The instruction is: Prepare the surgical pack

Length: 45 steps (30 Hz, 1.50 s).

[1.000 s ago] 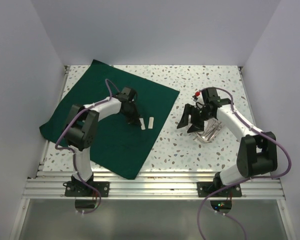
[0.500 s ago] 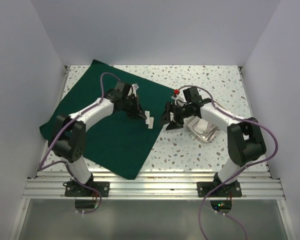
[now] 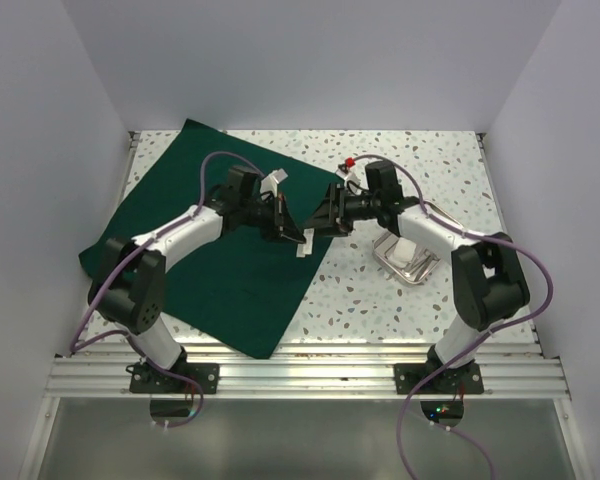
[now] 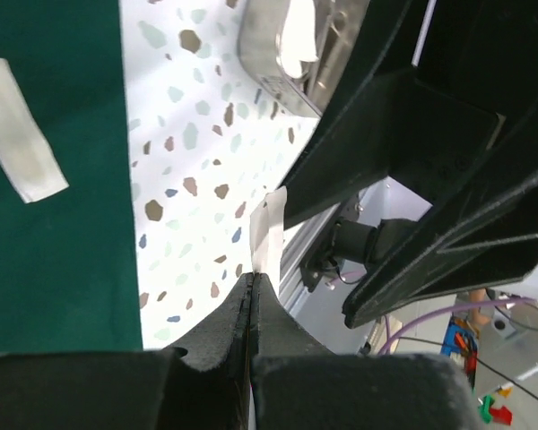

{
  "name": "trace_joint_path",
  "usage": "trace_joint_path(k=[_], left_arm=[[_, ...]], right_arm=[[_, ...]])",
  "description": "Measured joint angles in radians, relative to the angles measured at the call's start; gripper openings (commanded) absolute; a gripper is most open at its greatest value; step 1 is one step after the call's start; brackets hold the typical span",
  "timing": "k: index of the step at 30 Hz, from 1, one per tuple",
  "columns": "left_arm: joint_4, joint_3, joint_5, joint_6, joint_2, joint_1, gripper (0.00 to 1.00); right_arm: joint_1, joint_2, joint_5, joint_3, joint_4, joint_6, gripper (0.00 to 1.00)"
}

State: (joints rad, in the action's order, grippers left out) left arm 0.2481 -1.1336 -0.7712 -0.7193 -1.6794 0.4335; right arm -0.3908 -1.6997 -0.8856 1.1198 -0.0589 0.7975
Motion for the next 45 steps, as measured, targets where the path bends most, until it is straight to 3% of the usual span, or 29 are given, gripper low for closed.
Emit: trace_joint_path(k=[10,16,21,23,24,25,27,30,34,45], left_arm=[[-0.08,0.048,-0.084,-0.004,0.044,0.0,0.0],[-0.106,0.07,-0.108,-0.005,0.06,0.0,0.0],[-0.13,0.09,-0.123,-0.024,0.06,0.0,0.0],[-0.139,0.093,-0.134,-0.028,0.06,0.0,0.2],[-0.143,0.093,-0.139,-0.026,0.06,0.0,0.41],[-0.151,0.093,-0.142,-0.023,0.06,0.0,0.5],[-0.165,0.099,-0.147,-0.03,0.062,0.0,0.62],[-0.2,0.118,-0.16,-0.039,0.068,0.0,0.66],[-0.252,0.139,-0.179,-0.06,0.07,0.0,0.62],[-0.468,0.209,-0.25,-0.196,0.07,0.001,0.14]], right_arm=[[-0.001,-0.013,-0.031,-0.037,0.094,0.048,0.47],[-0.001,-0.013,-0.055,-0.087,0.151,0.082,0.28],[-0.002,-0.013,-0.092,-0.109,0.225,0.123,0.0],[-0.002,-0.013,-0.103,-0.112,0.241,0.133,0.0],[-0.002,-0.013,-0.107,-0.113,0.248,0.137,0.0],[-0.001,-0.013,-0.109,-0.113,0.254,0.139,0.0],[-0.002,-0.01,-0.115,-0.113,0.263,0.145,0.0],[-0.002,-0.004,-0.128,-0.115,0.274,0.152,0.0],[-0.002,0.007,-0.132,-0.13,0.336,0.198,0.0],[-0.002,0.008,-0.148,-0.156,0.467,0.305,0.0]])
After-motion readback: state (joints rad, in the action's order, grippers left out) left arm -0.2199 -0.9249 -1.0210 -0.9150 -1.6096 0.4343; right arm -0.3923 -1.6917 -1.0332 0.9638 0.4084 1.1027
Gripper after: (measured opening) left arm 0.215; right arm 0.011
